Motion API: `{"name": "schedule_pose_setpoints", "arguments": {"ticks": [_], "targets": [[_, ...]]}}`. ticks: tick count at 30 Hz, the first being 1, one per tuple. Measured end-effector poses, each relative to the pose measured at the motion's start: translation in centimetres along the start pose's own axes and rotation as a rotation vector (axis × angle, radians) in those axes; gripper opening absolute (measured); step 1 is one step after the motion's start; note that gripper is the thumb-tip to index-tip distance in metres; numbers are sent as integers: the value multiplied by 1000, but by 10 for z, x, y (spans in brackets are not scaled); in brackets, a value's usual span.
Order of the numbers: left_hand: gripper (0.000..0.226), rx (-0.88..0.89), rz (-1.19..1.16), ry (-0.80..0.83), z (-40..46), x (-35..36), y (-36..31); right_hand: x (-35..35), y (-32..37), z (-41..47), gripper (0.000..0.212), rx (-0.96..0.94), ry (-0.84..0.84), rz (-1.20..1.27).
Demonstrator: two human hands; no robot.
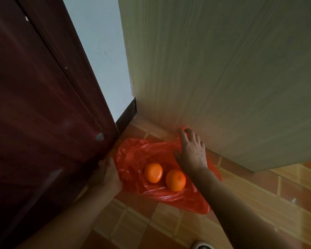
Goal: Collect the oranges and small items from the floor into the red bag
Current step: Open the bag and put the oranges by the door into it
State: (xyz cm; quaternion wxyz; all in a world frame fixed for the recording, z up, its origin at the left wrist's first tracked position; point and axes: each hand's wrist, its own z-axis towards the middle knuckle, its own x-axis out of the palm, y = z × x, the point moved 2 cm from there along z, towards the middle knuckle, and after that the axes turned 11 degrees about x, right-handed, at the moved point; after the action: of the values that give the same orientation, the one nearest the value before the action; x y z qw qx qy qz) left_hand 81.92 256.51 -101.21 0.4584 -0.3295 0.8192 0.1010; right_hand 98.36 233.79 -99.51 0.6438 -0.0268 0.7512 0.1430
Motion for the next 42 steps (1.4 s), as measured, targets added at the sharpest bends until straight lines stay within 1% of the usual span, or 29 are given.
{"name": "schedule_pose_setpoints", "arguments": {"ticks": [2,3,6,8,11,15,18,21,23,25,28,31,35,39,42], "targets": [[84,-23,19,-6,2,0,5,0,3,2,66,-13,-3,9],[78,-8,23,-33,3,-1,7,0,4,4,62,-18,-3,16],[60,89,18,-143,5,-6,8,4,8,8,50,-56,-25,64],[52,143,-29,-202,4,-13,4,7,10,9,41,-84,-67,120],[46,184,-122,-272,-4,-22,-4,6,15,5,39,-97,-110,204],[29,172,-253,-376,-31,-41,-12,-11,23,-13,42,-33,-68,348],[14,124,-390,-455,-60,-67,-16,-41,27,-35,31,-1,-44,416],[8,173,-445,-439,-96,-94,-24,-85,27,-57,19,20,-6,435],[14,182,-472,-418,-120,-114,-30,-120,25,-70,16,58,13,443],[16,181,-508,-420,-145,-138,-40,-159,22,-83,18,83,7,465],[4,191,-495,-460,-186,-180,-59,-220,18,-100,25,100,-3,511],[9,197,-504,-500,-232,-228,-79,-281,13,-119,25,151,-21,554],[15,269,-484,-503,-286,-287,-98,-364,14,-149,26,233,-44,624],[15,360,-459,-477,-337,-346,-120,-446,22,-181,24,242,-37,640],[19,475,-441,-476,-384,-390,-139,-506,24,-209,21,243,-47,612]]}}
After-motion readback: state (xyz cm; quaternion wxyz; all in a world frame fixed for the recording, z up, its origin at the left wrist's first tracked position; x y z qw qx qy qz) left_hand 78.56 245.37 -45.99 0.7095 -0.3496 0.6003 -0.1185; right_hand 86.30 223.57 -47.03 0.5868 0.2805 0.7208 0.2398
